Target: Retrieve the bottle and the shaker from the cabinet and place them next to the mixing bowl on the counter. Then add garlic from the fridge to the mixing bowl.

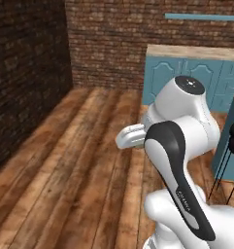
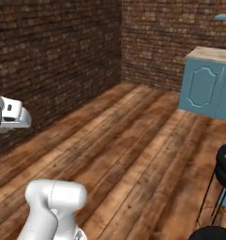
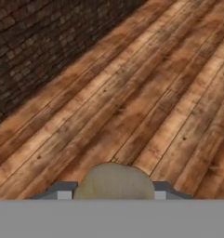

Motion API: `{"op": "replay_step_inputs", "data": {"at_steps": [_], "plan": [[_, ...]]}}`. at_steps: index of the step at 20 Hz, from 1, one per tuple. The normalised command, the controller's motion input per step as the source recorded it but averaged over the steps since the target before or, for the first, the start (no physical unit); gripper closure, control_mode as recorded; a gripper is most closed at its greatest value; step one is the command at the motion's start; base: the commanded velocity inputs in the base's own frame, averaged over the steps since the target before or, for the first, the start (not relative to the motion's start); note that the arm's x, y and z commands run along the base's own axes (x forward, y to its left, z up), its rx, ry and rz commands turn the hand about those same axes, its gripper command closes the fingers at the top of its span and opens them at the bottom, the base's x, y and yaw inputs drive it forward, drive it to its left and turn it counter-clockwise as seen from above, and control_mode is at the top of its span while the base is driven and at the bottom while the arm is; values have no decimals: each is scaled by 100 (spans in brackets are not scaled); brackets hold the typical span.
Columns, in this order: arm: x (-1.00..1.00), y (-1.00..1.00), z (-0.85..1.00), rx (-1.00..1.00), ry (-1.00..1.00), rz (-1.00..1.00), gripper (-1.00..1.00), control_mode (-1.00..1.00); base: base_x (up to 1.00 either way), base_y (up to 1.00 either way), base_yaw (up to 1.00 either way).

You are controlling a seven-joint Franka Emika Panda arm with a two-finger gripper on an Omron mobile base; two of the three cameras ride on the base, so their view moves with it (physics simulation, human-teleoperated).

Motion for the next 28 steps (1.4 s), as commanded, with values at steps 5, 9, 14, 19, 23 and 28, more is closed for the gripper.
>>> {"op": "replay_step_inputs", "data": {"at_steps": [5,9,14,19,23,28], "plan": [[0,0,0,0,0,0,100,100,100,80,-57],[0,0,0,0,0,0,100,100,100,54,-54],[0,0,0,0,0,0,100,100,100,32,-59],[0,0,0,0,0,0,100,100,100,41,-57],[0,0,0,0,0,0,100,100,100,51,-56],[0,0,0,0,0,0,100,100,100,57,-55]]}}
